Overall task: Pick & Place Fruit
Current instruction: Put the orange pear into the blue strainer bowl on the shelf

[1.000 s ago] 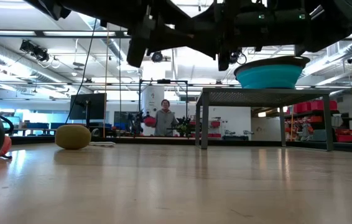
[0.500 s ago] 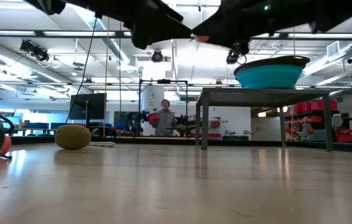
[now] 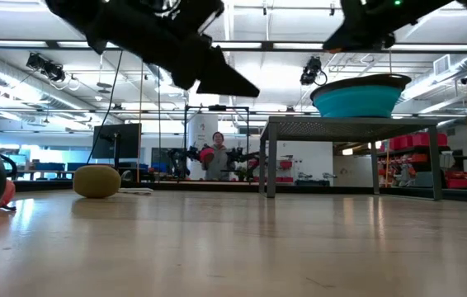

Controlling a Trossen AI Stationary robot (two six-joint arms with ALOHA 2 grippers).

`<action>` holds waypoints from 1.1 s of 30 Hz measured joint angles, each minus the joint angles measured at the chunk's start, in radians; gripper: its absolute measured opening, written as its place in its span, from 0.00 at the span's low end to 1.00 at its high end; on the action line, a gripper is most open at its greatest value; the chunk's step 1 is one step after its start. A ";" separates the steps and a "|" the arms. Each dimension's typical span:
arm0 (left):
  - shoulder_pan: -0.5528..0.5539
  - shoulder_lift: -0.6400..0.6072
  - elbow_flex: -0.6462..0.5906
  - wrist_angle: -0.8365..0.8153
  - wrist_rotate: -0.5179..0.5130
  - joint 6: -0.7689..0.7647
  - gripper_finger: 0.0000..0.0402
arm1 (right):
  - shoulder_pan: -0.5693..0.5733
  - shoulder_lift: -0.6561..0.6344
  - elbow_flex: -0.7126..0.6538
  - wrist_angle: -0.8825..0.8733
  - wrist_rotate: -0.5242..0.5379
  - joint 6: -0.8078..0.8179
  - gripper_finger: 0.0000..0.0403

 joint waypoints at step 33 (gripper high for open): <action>0.031 -0.100 0.000 -0.132 0.111 -0.104 0.76 | -0.100 -0.182 0.000 -0.279 -0.264 0.033 0.64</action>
